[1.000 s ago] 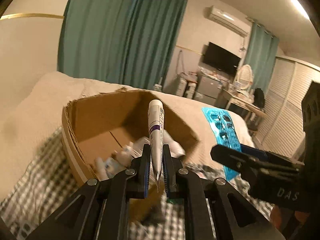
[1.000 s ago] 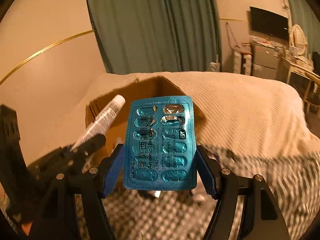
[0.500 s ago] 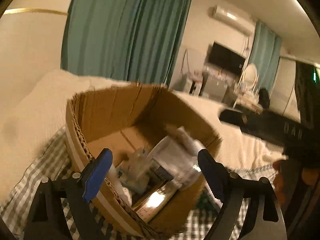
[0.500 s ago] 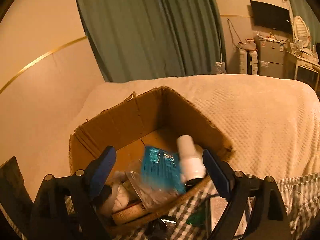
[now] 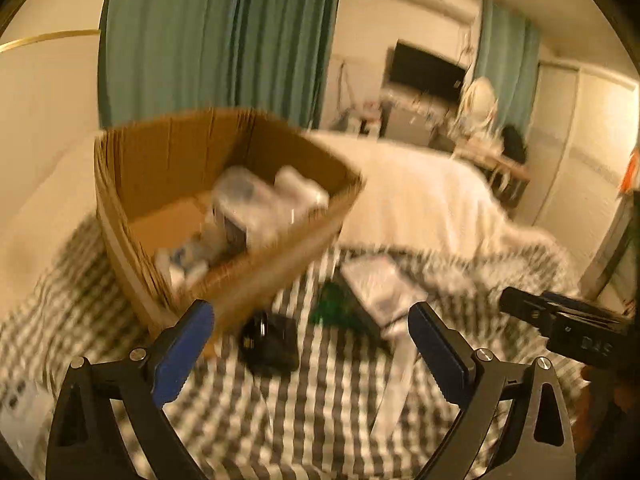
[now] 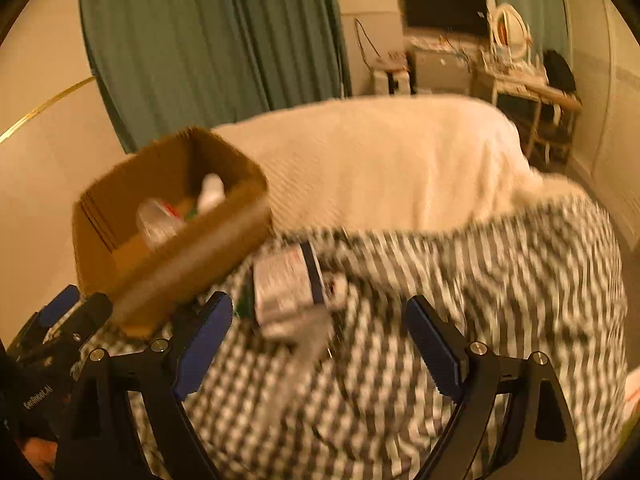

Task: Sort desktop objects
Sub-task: 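Grasp the black square case with the left tool while the right tool grasps the printed white packet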

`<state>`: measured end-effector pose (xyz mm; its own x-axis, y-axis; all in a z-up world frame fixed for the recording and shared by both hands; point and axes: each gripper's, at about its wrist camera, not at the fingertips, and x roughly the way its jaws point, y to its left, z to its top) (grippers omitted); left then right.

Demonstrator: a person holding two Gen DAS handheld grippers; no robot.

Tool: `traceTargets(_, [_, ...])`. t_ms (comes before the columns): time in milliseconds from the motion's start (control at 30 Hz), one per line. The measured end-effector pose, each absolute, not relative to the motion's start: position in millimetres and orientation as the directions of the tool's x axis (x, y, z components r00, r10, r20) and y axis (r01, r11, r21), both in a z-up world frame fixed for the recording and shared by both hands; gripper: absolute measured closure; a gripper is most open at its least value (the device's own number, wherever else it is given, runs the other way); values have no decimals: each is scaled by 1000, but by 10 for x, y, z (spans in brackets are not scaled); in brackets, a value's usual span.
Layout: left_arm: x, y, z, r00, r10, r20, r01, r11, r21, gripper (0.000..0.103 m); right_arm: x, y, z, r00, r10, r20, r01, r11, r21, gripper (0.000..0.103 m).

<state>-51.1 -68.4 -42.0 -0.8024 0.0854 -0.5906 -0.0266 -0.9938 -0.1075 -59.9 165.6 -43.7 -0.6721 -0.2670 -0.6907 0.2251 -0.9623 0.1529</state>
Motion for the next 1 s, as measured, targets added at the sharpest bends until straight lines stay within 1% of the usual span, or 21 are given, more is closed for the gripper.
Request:
traceTargets(100, [-564,-590,-722,-782,35,-622,4,-998,-61,3,-521,1702,-690,-659,-247,-711,219,-967,133,15])
traceTargets(233, [-735,-598,-1022,-729,-45,-683,54,-999,7,3,-536,1756,-956,-616,-262,-743,225,-962,152,15])
traceTargets(367, [-931,-698,-1231,-678,-48,-733,102,-994,-29,3,-613,1775,-1044,-595,-282,-753,244,-956,166,15])
traceTargets(500, [-1125,-693,-1380,-648,-73,-758,129,-991,-15,3,-754,1672,-1069,-578,-323,-750,303,-938,171,15])
traceTargets(633, [-1215,-694,-1476,-631,-84,-771,128,-992,4,3,-923,1452,-1054,-570,-358,-739,387,-911,143,15])
traceTargets(767, [-1272,-833,-1520,-621,-60,-782,159,-986,-51,3,-1202,1251,-1124,-581,-332,-743,383,-917,110,14])
traceTargets(833, [-1263,-866,-1514,-634,-54,-771,164,-984,-66,6,-1371,1210,-1196,-566,-343,-750,359,-921,150,14])
traceTargets(900, [-1268,-852,-1523,-640,-43,-767,149,-986,-69,14,-1521,1173,-1289,-529,-371,-763,337,-917,212,14])
traceTargets(933, [-1271,-844,-1528,-640,-42,-767,143,-987,-66,17,-1549,1161,-1323,-525,-369,-767,325,-920,220,14])
traceTargets(967, [-1272,-838,-1535,-638,-36,-769,135,-989,-65,25,-1570,1136,-1368,-518,-362,-775,316,-923,220,19])
traceTargets(1000, [-1285,-834,-1555,-631,-27,-775,125,-990,-67,32,-1566,1116,-1399,-515,-351,-782,312,-926,211,40])
